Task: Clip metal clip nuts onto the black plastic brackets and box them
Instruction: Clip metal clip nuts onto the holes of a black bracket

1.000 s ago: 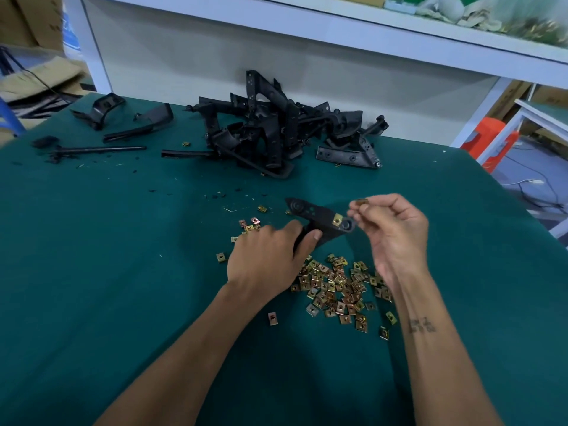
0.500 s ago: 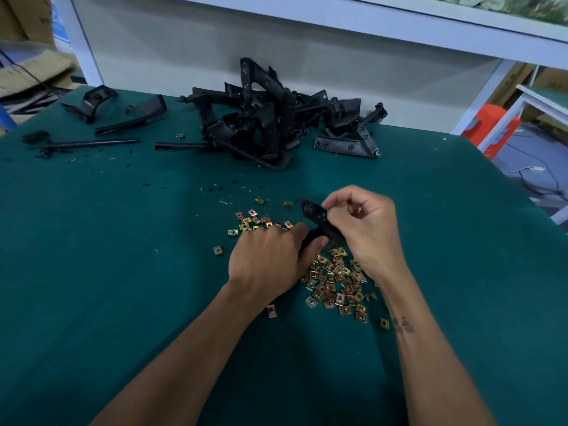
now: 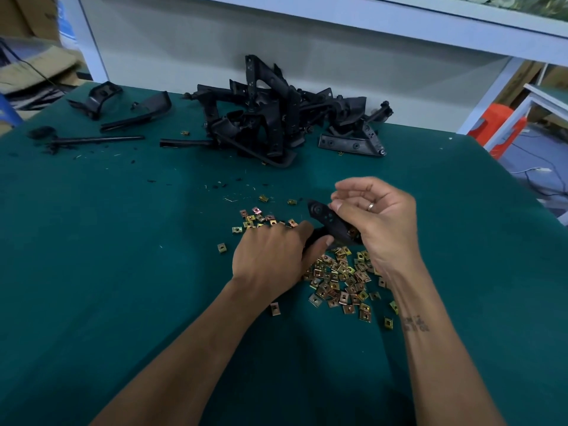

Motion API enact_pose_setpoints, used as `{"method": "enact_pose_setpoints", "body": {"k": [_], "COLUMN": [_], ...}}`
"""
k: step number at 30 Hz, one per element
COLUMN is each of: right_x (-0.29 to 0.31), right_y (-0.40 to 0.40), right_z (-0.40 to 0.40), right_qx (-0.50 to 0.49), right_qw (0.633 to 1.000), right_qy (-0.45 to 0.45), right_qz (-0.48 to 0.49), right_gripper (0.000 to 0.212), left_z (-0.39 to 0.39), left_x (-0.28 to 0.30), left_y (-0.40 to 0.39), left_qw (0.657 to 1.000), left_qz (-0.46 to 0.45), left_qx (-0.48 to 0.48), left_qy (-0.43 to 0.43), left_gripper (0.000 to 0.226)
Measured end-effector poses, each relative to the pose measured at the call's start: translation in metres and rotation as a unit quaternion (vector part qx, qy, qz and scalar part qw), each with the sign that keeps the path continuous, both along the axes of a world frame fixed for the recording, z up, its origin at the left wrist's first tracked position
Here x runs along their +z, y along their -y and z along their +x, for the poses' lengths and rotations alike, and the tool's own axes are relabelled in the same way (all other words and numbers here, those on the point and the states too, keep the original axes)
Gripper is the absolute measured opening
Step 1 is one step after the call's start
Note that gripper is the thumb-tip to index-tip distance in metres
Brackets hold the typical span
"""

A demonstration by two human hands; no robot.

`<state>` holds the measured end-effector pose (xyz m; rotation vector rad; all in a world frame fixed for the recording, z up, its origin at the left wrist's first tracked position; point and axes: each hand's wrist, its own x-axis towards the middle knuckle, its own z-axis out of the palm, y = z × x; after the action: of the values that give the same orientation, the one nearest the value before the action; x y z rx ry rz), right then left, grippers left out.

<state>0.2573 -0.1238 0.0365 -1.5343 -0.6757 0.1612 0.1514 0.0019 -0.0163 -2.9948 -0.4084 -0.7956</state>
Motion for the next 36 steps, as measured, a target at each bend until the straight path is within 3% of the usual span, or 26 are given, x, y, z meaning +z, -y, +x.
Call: {"method": "enact_pose_setpoints", "body": {"k": [15, 36], "right_x": [-0.0024, -0.0073], "right_y": [-0.002, -0.006], "right_z": [0.0003, -0.0035], "right_qx": [-0.007, -0.003], "right_qw": [0.998, 1.0], "right_qy": [-0.044, -0.01], "right_qz": [0.043, 0.027], "right_gripper": [0.026, 0.024], "left_z": [0.0003, 0.0016], "left_x": [0.0005, -0.0046], "left_y": [0.0004, -0.0027], "left_qw": [1.0, 0.998], "left_qz": [0.004, -0.048], "left_qx": [0.016, -0.013], "left_qy": [0.007, 0.027], "left_gripper": [0.054, 0.068]}}
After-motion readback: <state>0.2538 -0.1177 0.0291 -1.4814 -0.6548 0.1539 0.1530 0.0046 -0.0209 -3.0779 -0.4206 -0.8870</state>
